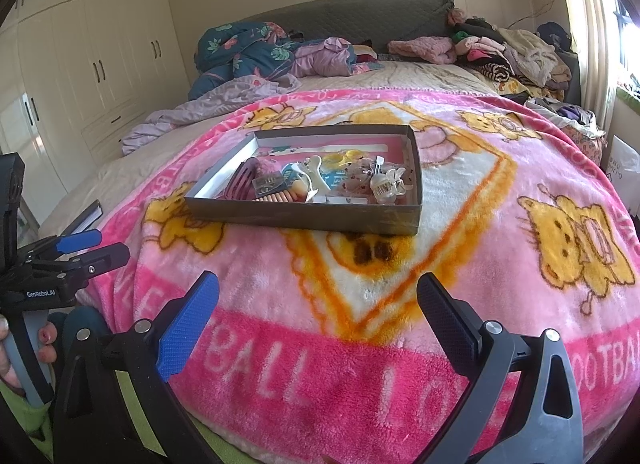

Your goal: Organize jewelry

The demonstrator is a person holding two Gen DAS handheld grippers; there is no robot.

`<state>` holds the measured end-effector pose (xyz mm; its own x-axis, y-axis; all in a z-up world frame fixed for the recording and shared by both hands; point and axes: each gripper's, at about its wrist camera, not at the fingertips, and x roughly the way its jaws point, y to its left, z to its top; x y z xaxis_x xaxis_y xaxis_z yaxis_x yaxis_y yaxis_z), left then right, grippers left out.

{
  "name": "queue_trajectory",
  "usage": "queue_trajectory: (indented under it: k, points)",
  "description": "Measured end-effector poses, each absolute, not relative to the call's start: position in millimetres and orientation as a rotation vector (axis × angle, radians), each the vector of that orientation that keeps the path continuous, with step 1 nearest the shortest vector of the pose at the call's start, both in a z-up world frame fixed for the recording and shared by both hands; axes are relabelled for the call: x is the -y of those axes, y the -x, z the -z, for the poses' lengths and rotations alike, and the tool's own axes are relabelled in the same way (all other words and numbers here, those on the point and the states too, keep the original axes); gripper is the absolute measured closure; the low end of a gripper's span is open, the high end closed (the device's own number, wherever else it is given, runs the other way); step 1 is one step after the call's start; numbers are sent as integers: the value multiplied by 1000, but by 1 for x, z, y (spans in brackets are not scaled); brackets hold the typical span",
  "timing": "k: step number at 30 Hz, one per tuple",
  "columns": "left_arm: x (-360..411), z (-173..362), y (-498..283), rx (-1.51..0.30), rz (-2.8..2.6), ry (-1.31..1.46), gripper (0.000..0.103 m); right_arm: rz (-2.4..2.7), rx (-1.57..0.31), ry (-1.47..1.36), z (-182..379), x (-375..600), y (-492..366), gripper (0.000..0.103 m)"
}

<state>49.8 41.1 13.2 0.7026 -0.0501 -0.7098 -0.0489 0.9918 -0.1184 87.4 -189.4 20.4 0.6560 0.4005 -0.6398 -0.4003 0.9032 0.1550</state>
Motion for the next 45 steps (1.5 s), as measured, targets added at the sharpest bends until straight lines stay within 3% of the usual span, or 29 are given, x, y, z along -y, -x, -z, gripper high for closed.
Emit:
queue_trajectory:
  k: [17,26,31,45]
  points:
    - [-67,5,-75,-822,-106,213,11,-385,-723,-28,-12,216,-108,7]
    - [-194,49,-173,-881,-475,283,11,80,-827,55,38,341,-265,7]
    - [-233,72,-214,-871,-534,251,11,265,-891,-36,69,424,-342,6]
    - [-240,86,-217,-888,-541,256,10,253,-906,-67,86,440,-366,5]
